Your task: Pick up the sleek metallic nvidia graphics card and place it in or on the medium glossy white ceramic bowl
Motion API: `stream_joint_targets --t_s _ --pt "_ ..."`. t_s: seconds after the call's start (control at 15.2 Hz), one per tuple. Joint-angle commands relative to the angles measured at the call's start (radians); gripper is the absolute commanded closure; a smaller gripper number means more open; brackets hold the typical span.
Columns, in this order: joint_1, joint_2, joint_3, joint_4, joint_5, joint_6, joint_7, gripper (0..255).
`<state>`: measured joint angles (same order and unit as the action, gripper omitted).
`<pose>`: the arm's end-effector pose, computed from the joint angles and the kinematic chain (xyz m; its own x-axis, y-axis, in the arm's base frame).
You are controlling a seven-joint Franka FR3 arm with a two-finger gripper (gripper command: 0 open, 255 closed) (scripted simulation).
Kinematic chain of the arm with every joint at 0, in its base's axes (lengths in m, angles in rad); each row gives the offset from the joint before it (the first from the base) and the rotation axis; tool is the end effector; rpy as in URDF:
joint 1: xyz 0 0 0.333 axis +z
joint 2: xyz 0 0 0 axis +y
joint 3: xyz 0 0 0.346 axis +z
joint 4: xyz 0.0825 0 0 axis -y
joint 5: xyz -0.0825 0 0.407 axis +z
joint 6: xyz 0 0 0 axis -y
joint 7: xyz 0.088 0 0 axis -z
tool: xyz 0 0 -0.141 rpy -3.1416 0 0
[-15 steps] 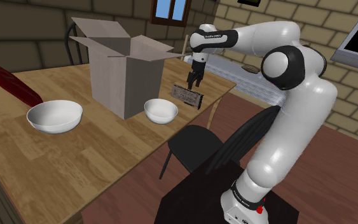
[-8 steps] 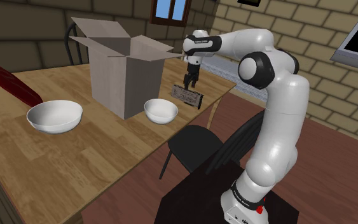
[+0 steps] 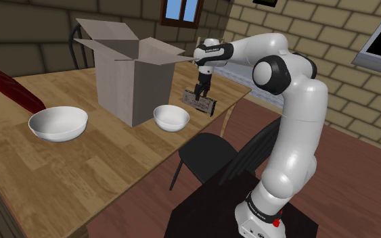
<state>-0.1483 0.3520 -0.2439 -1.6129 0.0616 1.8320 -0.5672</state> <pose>0.6295 -0.2359 0.4037 0.9793 0.1654 -0.1167 0.1613 -0.9860 -0.0432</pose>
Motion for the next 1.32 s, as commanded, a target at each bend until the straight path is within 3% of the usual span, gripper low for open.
stream_joint_targets --t_s 0.0,0.26,0.33,0.92,1.25 --pt "0.000 0.000 0.000 -0.003 0.000 0.003 0.000 0" --pt "0.000 0.000 0.000 -0.003 0.000 0.003 0.000 0" --pt "0.000 0.000 0.000 -0.003 0.000 0.003 0.000 255" --pt "0.000 0.000 0.000 -0.003 0.000 0.003 0.000 255" --pt "0.000 -0.014 -0.002 0.045 -0.004 -0.058 0.002 255"
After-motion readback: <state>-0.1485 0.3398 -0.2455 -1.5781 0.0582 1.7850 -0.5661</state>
